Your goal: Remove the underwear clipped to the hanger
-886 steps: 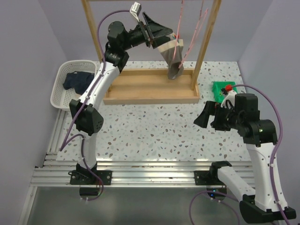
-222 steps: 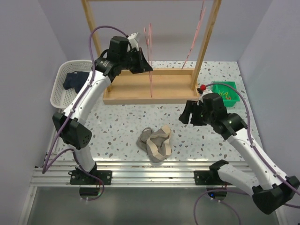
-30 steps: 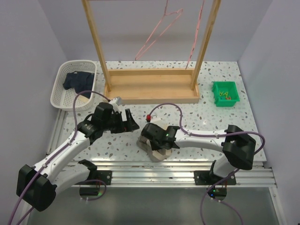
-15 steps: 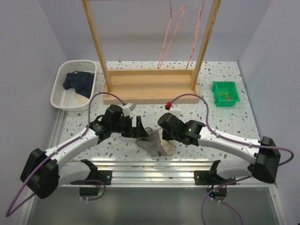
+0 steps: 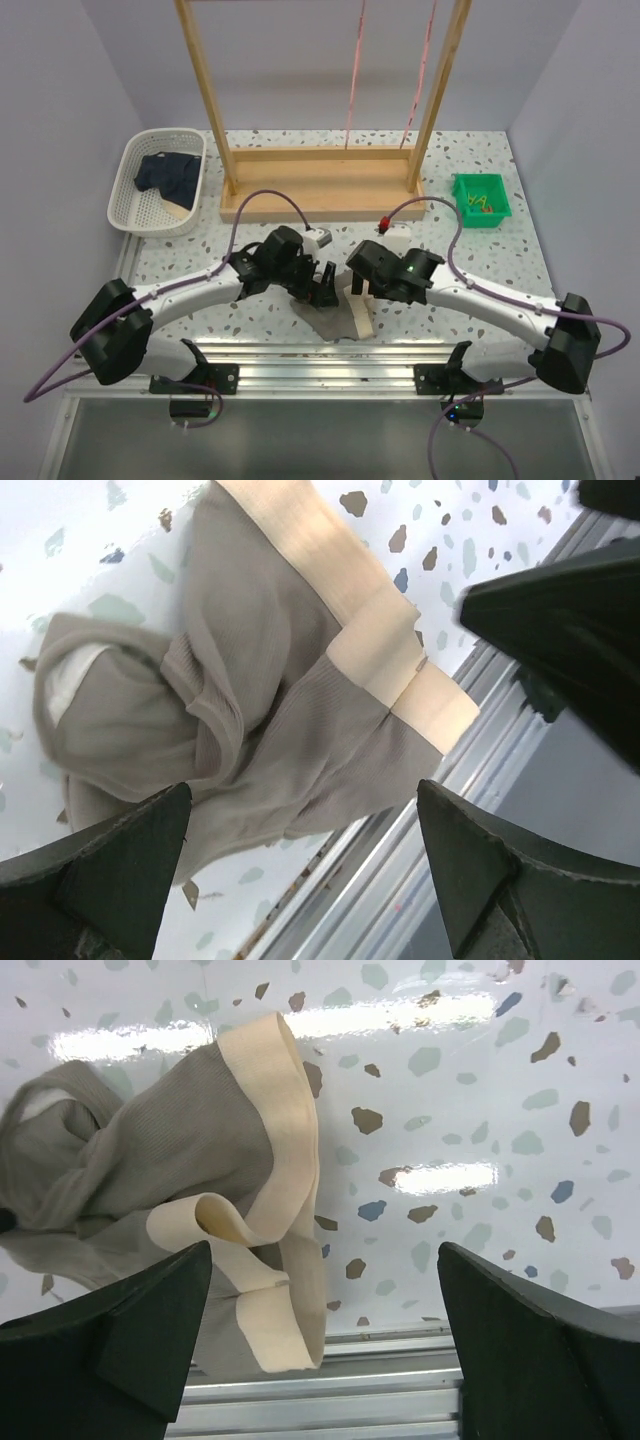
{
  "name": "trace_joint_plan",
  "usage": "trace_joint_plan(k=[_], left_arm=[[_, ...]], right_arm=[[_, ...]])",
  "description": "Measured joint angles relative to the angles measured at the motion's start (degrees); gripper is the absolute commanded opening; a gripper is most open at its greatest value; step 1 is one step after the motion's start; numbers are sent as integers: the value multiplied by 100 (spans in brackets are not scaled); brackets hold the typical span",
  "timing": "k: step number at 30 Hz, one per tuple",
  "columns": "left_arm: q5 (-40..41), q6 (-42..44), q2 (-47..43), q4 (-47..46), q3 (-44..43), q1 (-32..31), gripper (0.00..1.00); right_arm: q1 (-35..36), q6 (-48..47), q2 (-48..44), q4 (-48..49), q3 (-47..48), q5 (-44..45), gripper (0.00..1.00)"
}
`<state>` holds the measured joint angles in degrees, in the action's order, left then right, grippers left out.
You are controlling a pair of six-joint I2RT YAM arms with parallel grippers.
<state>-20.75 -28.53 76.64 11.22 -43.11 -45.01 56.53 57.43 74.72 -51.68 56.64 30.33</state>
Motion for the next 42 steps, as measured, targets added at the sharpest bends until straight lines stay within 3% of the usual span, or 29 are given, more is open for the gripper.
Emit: trace_joint_plan(k=[14,17,18,20,21,23,24,30,36,39,42], left_arm=[[946,1458,1624,-216,-612,-780,92],[1209,1602,1882,-426,-767,-866,73],[1279,1635,1963,-466,-833,-876,58],[1399,1670,2109,-511,-942,-892,39],[1460,1709,2175,-533,-979,-892,22],[1547,1707,2251,-584,-1019,-879,4],[1585,1703,2269,-584,-1038,-879,0],[2074,1547,2004,-341,-1014,-911,0],[3032,949,463,595,-994,-723,0],[3493,455,-372,1198,-1182,-286,0],[3694,109,-1021,1749,-1294,841,0]], right_arm=[[-31,313,-2245,-1010,0,74,98],[-31,317,-2312,-1099,-33,70,98],[-31,317,-2312,-1117,-44,68,98],[-31,315,-2310,-1145,-68,68,98],[-31,315,-2312,-1154,-72,68,98],[-31,304,-2319,-1154,-74,68,98],[-31,299,-2328,-1154,-74,68,98],[-31,216,-2374,-1154,-74,70,98],[-31,33,-2371,-1064,-114,20,98],[-31,-55,-2363,-994,-229,-26,98],[-31,-146,-2317,-953,-278,-142,98]])
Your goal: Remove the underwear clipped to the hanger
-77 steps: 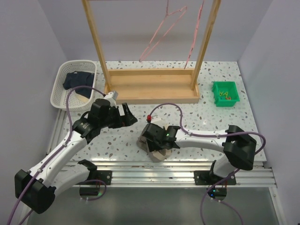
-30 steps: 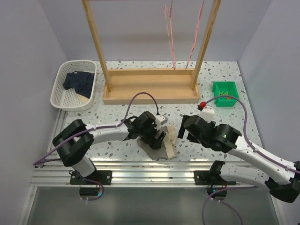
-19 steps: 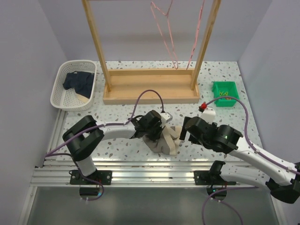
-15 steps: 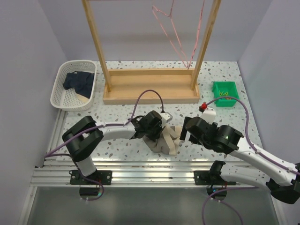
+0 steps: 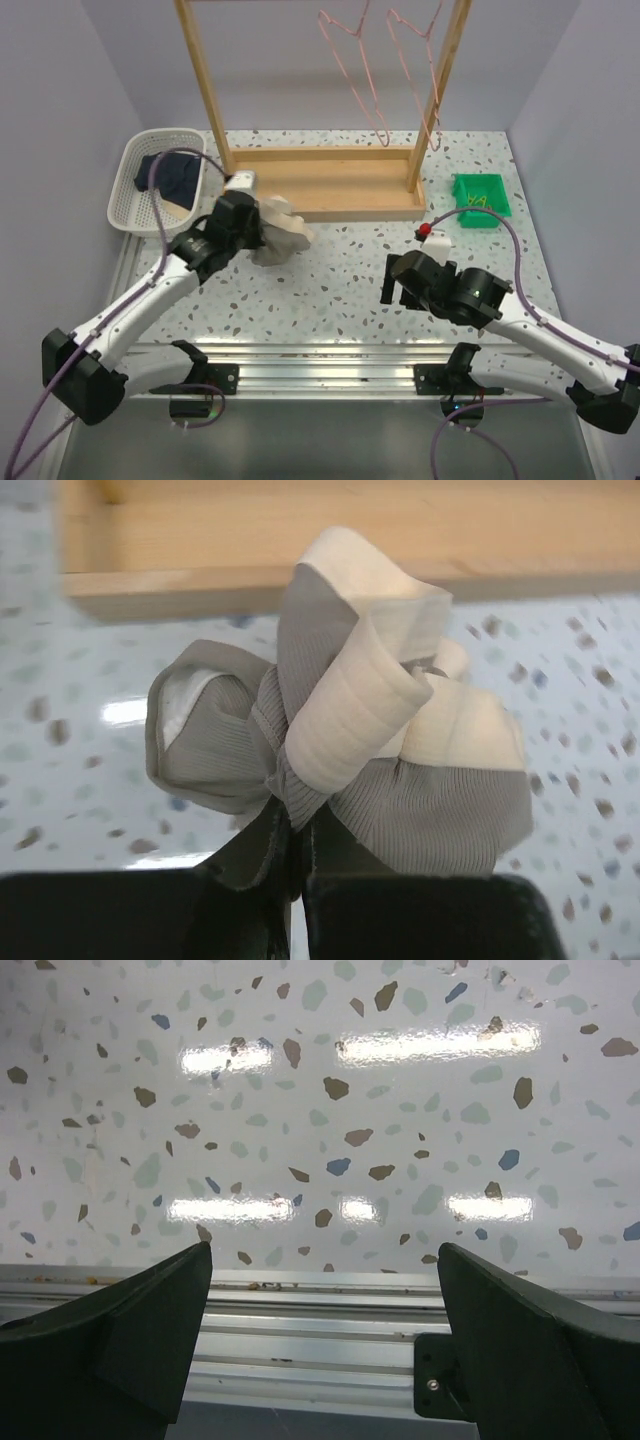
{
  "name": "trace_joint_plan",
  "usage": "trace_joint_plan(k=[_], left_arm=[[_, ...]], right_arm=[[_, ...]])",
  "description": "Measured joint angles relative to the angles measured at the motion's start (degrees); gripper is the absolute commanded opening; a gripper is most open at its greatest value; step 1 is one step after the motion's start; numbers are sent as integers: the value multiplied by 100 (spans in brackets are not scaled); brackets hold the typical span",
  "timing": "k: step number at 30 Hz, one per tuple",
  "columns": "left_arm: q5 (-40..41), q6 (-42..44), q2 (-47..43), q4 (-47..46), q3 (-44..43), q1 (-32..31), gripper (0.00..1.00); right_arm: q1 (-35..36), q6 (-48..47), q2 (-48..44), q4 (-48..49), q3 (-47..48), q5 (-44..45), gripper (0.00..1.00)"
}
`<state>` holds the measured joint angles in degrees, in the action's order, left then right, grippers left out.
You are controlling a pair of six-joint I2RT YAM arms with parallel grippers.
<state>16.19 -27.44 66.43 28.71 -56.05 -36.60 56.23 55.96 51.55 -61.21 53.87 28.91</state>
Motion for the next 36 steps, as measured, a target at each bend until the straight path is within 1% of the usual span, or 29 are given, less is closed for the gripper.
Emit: trace_joint_plan(k=[2,4,6,8,10,13,17,22,23,24,25,27,28,31,36], left_arm=[[208,-52,-302,326,-50,940,0],[378,-35,-396,577,-179,1676,0],[407,68,-321,719,-389,2312,0],[420,173,-90,785,-715,2756,0],[428,282,238,748,-1154,3060,0],[487,422,782,560,-1849,3348,0],[621,472,1738,131,-2835,3807,0],[737,446,2887,-122,-3818,4277,0],[758,444,3108,-129,-3974,4343,9],[780,444,3316,-129,-4116,4393,22],[789,450,3510,-127,-4236,4444,60],[761,448,3821,-118,-4385,4509,92],[752,450,3923,-122,-4398,4522,100],[741,396,3971,-94,-4288,4548,100],[634,396,3692,-61,-4048,4548,100]], right_arm=[[-2,-74,61,85,0,-59,98],[-2,-168,155,186,0,-151,98],[-2,-289,332,284,0,-227,98],[-4,-407,546,387,2,-330,98],[-4,-538,796,466,33,-428,98],[-7,-748,1110,627,92,-555,98],[-37,-986,1436,848,197,-741,98],[-116,-1250,1683,1045,278,-911,98],[-138,-1303,1729,1062,308,-929,98],[-160,-1351,1768,1073,343,-949,98],[-177,-1392,1797,1082,374,-966,98],[-223,-1478,1818,1099,433,-1023,98],[-240,-1508,1818,1110,452,-1040,98],[-343,-1615,1818,1139,514,-1073,98],[-466,-1755,1818,1152,616,-1095,98]])
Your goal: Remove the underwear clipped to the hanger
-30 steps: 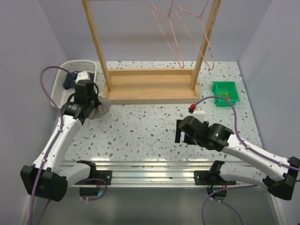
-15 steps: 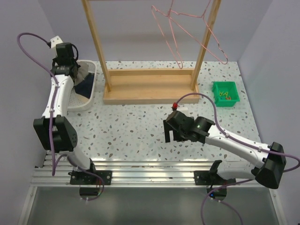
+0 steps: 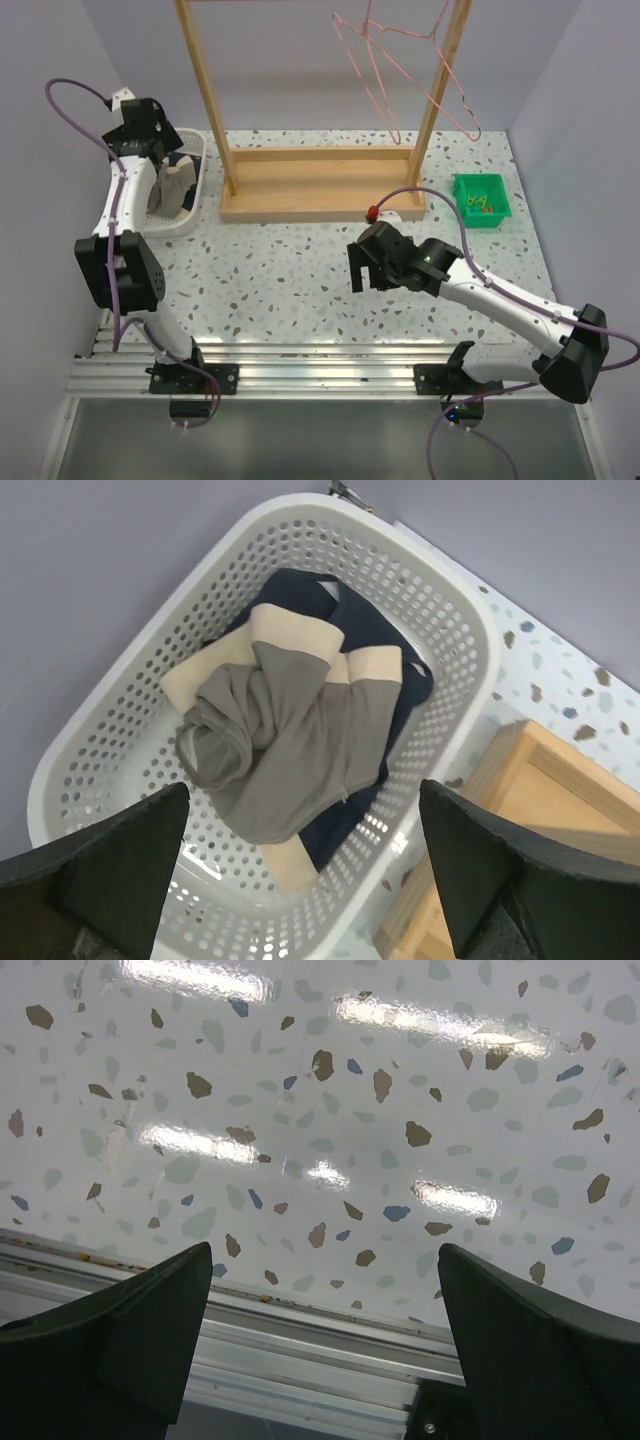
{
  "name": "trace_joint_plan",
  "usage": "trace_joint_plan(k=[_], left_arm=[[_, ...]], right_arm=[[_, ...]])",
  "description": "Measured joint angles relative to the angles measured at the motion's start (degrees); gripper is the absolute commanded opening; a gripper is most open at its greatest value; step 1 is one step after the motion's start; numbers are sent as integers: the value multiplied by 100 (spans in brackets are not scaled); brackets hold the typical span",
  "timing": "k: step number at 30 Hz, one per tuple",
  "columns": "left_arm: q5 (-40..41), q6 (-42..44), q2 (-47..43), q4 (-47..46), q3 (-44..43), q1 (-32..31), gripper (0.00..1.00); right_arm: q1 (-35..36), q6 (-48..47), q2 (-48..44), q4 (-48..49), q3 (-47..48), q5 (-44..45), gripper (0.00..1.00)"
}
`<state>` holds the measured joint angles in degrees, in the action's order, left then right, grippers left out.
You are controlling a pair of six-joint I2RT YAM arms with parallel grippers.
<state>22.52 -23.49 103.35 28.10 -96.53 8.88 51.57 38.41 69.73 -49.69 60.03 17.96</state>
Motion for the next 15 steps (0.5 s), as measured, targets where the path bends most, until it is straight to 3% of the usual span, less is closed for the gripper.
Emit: trace_joint_plan(k=[6,10,15], left_arm=[[-1263,-142,-1231,-48,984,2,100],[-2730,-280,-2667,-229,1985,-57,100],[-4269,-400,-3698,-551,2450,-339,100]], right_arm=[[-26,-214,-149,66,367,-101,98],[-26,-249,-675,157,422,-374,98],[-26,-184,-1215,-55,791,-494,98]])
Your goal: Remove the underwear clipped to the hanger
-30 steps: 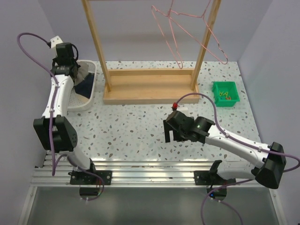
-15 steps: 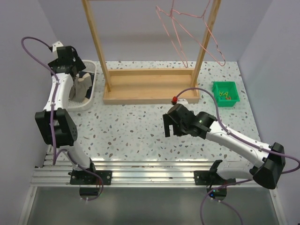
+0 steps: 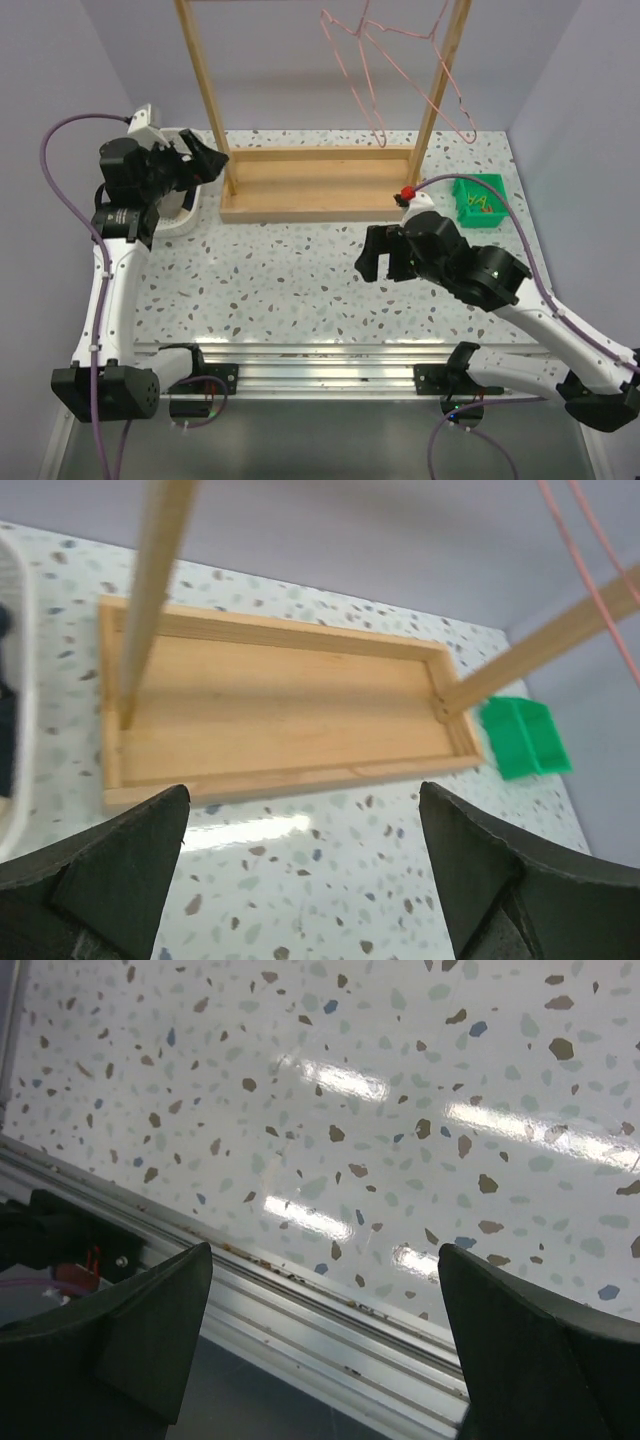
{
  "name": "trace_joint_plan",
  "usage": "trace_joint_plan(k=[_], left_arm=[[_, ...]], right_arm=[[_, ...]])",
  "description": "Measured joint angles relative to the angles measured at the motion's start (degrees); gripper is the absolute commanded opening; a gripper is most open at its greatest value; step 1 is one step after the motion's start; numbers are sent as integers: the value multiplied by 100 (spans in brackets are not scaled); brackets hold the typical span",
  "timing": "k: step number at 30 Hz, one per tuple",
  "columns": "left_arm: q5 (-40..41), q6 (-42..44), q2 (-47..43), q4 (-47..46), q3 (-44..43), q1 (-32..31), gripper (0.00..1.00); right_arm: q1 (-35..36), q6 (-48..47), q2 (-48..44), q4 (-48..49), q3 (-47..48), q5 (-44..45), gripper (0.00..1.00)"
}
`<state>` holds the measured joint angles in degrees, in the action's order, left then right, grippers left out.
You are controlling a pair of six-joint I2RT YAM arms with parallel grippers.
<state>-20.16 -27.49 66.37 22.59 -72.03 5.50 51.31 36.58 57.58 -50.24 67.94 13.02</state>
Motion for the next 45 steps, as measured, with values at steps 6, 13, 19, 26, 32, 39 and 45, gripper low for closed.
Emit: trace_joint_plan(k=[6,13,19,26,32,39,45], left_arm=[[-1272,-264,-125,-411,105,-520,100],[-2129,-1349,-195,-1733,629,-603,100],[-2774,-1912,-223,-2385,704,-911,100],[-3220,-2035,-610,-2441,745,-1084,100],[-3370,-1786,-772,-1904,741,-1180,100],[-3366,-1480,-789,-1110,741,-1209,100],[-3364,-1340,-863,-756,741,-1272,100]], right_arm=[[0,-7,-472,-149,481,140,98],[-7,-219,-638,-304,1069,256,98],[-7,-446,-859,-345,1421,256,98],[-7,-758,-1244,-525,2048,271,98],[-7,-907,-1414,-595,2468,219,98],[-7,-1049,-1517,-728,2570,92,98],[-7,-1134,-1534,-807,2721,-79,98]])
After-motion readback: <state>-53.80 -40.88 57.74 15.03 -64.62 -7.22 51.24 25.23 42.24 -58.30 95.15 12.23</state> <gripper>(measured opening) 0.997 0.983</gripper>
